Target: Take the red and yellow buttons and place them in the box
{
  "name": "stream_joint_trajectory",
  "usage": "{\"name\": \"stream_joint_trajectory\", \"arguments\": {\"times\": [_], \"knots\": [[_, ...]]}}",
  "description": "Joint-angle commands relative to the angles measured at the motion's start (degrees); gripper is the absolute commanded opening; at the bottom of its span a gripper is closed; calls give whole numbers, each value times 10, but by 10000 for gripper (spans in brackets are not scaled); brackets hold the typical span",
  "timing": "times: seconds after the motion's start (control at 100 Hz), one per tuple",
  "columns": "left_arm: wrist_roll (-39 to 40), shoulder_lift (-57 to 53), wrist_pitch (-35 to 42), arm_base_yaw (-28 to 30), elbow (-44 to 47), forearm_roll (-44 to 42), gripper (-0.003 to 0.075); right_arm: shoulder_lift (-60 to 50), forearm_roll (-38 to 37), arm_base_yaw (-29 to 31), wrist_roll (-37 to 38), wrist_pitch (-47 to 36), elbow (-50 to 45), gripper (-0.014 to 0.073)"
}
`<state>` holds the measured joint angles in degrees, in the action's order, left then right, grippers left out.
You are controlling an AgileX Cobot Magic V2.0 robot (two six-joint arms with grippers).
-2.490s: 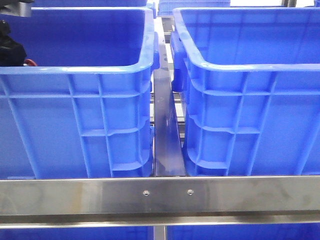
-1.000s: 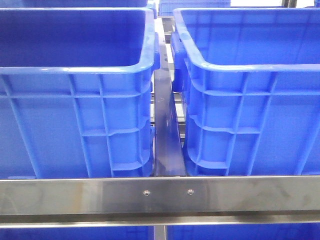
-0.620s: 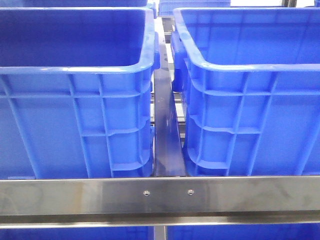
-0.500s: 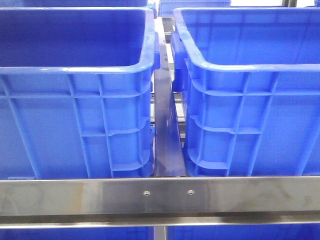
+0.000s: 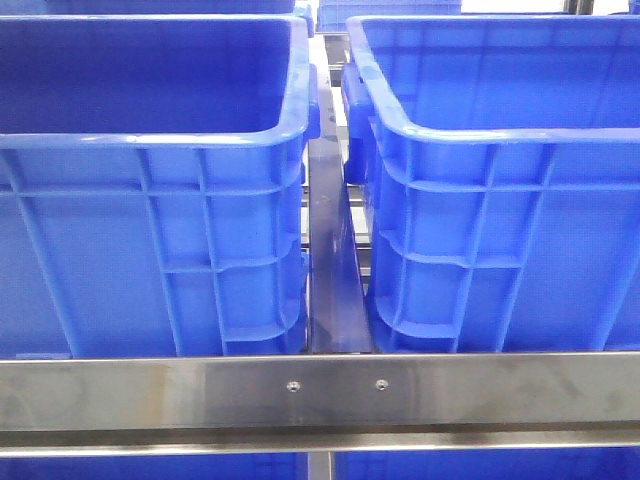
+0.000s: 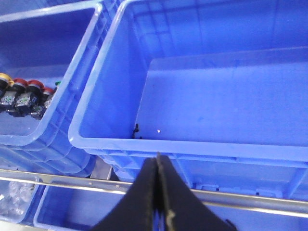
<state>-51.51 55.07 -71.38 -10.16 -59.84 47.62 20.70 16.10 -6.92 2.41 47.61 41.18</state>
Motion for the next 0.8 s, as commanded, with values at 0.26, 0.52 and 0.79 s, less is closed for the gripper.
{"name": "stream_joint_trajectory", "arguments": {"times": [0.26, 0.52, 0.79], "knots": [[-1, -2, -13, -4, -13, 31, -19, 56, 213, 0, -84, -52, 19, 613], [-1, -2, -13, -4, -13, 31, -19, 167, 585, 0, -362, 20, 19, 613], [-1, -2, -13, -4, -13, 31, -19, 275, 727, -19, -484, 70, 19, 613]]}}
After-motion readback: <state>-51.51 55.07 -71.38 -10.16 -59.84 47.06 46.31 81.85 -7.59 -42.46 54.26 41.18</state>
